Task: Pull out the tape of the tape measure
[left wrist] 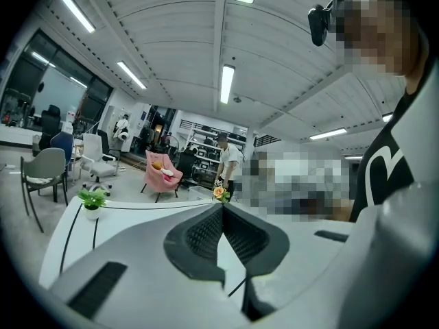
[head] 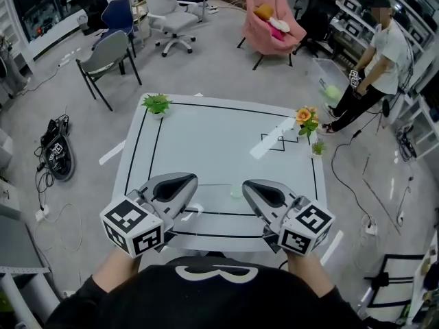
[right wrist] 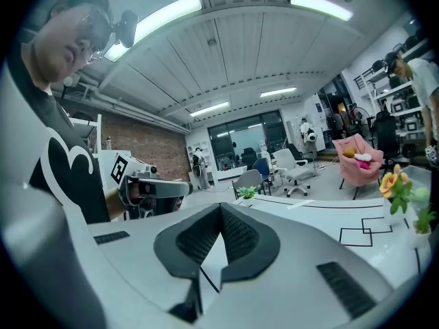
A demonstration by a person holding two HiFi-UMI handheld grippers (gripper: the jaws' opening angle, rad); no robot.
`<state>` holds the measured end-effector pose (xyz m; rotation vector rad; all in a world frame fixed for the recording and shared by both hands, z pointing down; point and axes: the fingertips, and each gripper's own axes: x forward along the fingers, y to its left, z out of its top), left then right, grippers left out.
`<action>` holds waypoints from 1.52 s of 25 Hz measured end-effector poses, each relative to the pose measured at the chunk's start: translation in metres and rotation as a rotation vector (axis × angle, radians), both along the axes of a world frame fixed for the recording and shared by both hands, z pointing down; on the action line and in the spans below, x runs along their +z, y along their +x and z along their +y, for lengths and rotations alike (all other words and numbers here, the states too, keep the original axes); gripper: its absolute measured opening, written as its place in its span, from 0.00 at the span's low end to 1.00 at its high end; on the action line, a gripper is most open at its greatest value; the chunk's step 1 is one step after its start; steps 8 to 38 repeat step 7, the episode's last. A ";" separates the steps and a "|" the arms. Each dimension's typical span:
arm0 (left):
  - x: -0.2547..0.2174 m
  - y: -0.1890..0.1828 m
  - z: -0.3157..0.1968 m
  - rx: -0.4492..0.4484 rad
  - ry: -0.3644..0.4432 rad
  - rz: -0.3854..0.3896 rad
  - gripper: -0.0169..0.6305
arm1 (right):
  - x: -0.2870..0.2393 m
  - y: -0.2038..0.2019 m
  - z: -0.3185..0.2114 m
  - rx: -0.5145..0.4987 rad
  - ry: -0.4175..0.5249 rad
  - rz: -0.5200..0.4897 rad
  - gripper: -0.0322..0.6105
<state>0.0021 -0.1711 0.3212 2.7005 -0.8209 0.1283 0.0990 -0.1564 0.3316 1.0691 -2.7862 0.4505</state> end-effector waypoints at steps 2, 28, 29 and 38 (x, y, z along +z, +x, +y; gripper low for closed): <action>0.000 0.001 0.001 0.003 0.000 0.000 0.04 | 0.000 0.001 0.001 0.004 0.000 0.003 0.05; 0.001 0.004 0.005 0.010 0.002 -0.006 0.04 | 0.001 0.003 0.004 0.008 0.006 0.008 0.05; 0.001 0.004 0.005 0.010 0.002 -0.006 0.04 | 0.001 0.003 0.004 0.008 0.006 0.008 0.05; 0.001 0.004 0.005 0.010 0.002 -0.006 0.04 | 0.001 0.003 0.004 0.008 0.006 0.008 0.05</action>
